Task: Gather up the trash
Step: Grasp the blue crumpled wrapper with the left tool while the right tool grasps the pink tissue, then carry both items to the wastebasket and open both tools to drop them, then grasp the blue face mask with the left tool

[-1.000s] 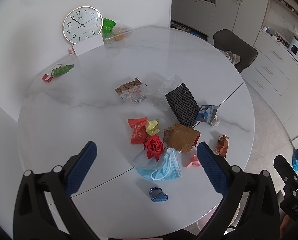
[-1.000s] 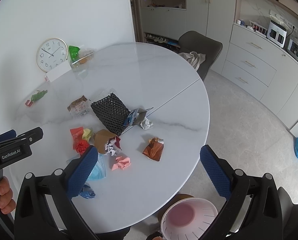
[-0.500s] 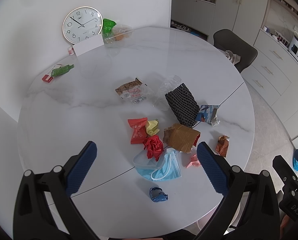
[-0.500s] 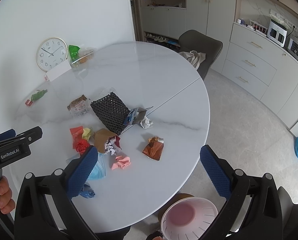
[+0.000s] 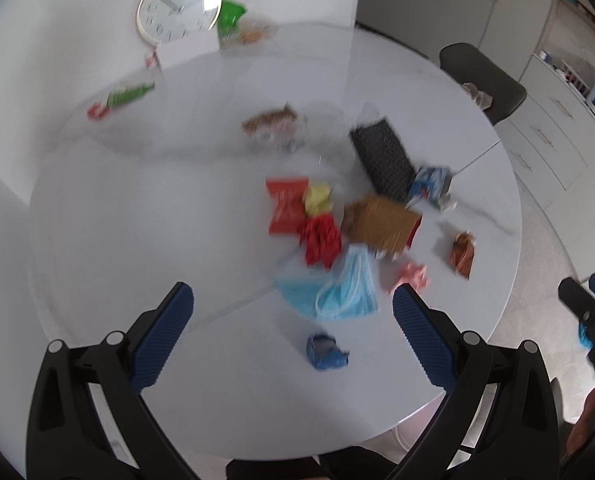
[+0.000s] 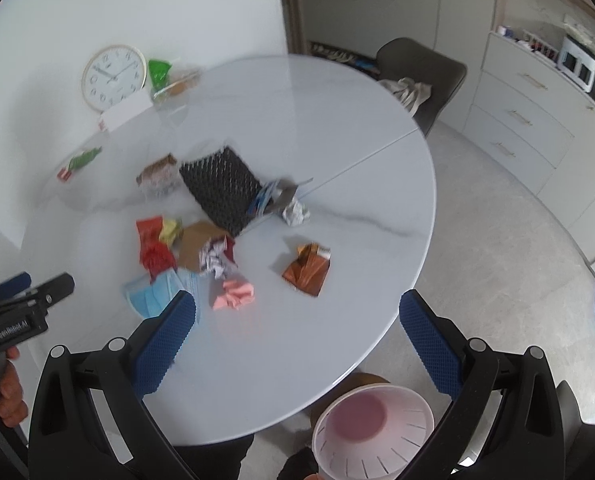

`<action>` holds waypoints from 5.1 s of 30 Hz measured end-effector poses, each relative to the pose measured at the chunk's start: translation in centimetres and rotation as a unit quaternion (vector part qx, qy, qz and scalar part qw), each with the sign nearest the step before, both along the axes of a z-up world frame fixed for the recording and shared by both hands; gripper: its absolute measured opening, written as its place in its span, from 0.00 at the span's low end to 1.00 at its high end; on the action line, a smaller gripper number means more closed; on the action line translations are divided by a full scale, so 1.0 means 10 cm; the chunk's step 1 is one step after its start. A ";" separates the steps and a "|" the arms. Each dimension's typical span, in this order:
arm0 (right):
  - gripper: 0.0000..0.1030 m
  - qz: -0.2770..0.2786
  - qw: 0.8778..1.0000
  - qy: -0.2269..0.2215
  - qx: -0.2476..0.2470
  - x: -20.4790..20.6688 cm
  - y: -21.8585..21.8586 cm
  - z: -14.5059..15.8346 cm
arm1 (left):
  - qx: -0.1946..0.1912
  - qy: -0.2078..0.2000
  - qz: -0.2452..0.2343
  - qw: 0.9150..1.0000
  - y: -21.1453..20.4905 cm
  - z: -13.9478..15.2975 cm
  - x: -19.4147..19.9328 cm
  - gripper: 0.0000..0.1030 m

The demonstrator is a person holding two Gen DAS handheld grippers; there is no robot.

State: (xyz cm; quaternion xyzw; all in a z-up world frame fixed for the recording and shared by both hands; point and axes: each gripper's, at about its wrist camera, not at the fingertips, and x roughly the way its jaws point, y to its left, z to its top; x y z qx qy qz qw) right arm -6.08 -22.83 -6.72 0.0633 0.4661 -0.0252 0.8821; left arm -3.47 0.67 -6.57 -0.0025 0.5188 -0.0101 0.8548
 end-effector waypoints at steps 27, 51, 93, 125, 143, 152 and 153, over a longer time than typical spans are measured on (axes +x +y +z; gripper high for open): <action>0.98 0.088 0.995 0.049 0.026 0.02 0.04 -0.85 | -0.014 0.039 -0.040 0.998 -0.21 -1.49 -0.22 0.40; 0.49 0.239 0.969 0.070 -0.008 0.92 0.76 -1.57 | -0.018 0.048 -0.150 0.987 0.25 -0.91 -0.13 0.36; 0.34 0.164 0.984 0.048 0.046 0.47 0.15 -1.18 | 0.000 -0.003 -0.300 0.954 -0.42 -0.45 -0.06 0.36; 0.95 -0.119 0.985 0.086 0.085 -2.10 -1.46 -1.24 | -0.088 0.074 -0.447 0.887 -2.44 -0.42 -1.15 0.91; 0.98 -0.195 0.980 -0.012 0.025 -1.53 -1.19 -0.29 | -0.039 -0.055 -0.266 0.961 -0.86 0.19 -0.41 0.93; 0.98 -0.110 0.994 -0.007 0.006 -0.89 -0.55 -0.28 | -0.033 -0.033 -0.194 0.980 -0.27 -0.22 0.00 0.92; 0.98 -0.101 0.995 -0.005 0.005 -0.83 -0.48 -0.30 | -0.031 -0.029 -0.188 0.981 -0.24 -0.29 0.05 0.92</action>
